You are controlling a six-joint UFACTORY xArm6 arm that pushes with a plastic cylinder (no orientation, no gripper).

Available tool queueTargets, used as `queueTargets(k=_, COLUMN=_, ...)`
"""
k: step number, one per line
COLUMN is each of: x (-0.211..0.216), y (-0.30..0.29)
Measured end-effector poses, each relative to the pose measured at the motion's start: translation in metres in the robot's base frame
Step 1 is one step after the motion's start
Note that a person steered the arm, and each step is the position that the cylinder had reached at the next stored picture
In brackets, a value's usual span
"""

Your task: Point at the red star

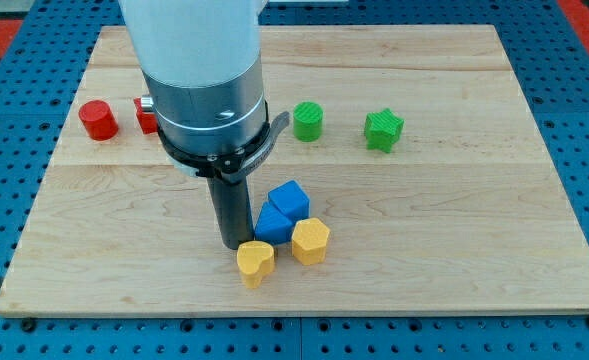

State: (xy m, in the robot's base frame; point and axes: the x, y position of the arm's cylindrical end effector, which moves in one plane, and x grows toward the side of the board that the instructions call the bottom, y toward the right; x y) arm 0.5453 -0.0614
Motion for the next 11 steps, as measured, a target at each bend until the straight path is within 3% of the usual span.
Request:
queueTargets(k=4, x=-0.010, y=0.000)
queueTargets(k=7, x=-0.047, y=0.000)
queueTargets(k=9, x=-0.058, y=-0.068)
queueTargets(k=11, x=-0.078, y=-0.074)
